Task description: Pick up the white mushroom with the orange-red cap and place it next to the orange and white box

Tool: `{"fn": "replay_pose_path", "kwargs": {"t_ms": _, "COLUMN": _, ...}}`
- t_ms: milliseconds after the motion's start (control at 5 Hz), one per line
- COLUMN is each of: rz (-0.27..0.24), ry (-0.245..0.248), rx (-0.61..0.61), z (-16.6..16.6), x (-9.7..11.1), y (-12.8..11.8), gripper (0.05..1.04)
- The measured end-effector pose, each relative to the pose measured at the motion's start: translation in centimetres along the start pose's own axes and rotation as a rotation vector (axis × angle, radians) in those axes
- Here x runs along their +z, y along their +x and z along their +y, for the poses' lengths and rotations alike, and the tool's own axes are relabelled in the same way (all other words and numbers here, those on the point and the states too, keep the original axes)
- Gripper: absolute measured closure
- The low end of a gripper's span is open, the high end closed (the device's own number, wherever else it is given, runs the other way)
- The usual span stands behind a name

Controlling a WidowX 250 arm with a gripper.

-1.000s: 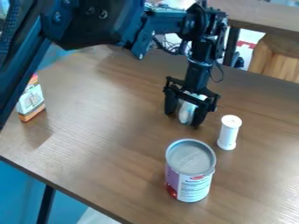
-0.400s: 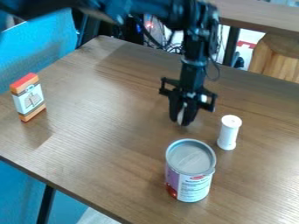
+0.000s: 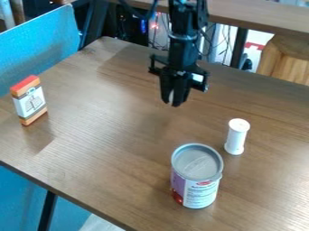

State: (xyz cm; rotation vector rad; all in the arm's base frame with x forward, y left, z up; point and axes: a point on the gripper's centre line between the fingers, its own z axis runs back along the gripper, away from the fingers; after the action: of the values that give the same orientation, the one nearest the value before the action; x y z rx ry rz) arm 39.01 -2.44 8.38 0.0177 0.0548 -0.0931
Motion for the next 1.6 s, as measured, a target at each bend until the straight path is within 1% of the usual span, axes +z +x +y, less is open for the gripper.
{"fn": "replay_pose_path", "kwargs": {"t_ms": 200, "rz": 0.104, "ry": 0.087, "rx": -0.012, "z": 3.5, "x": 0.6, "y": -4.8, "gripper": 0.816}}
{"fn": "replay_pose_path", "kwargs": {"t_ms": 400, "rz": 0.214, "ry": 0.118, "rx": 0.076, "z": 8.1, "x": 0.4, "y": -9.9, "gripper": 0.816}}
{"fn": "replay_pose_path", "kwargs": {"t_ms": 600, "rz": 0.229, "ry": 0.111, "rx": 0.038, "z": 10.4, "x": -0.2, "y": -11.6, "gripper": 0.816}}
{"fn": "replay_pose_path", "kwargs": {"t_ms": 800, "rz": 0.194, "ry": 0.11, "rx": 0.038, "z": 13.0, "x": -0.7, "y": -12.1, "gripper": 0.816}}
{"fn": "replay_pose_path", "kwargs": {"t_ms": 1000, "rz": 0.265, "ry": 0.086, "rx": 0.047, "z": 13.9, "x": -2.5, "y": -12.9, "gripper": 0.816}}
{"fn": "replay_pose_path", "kwargs": {"t_ms": 1200, "rz": 0.357, "ry": 0.143, "rx": 0.069, "z": 14.7, "x": -4.0, "y": -12.5, "gripper": 0.816}}
{"fn": "replay_pose_path", "kwargs": {"t_ms": 1400, "rz": 0.399, "ry": 0.112, "rx": -0.04, "z": 13.0, "x": -6.1, "y": -10.7, "gripper": 0.816}}
{"fn": "replay_pose_path", "kwargs": {"t_ms": 1600, "rz": 0.433, "ry": 0.079, "rx": -0.067, "z": 12.4, "x": -7.1, "y": -10.2, "gripper": 0.816}}
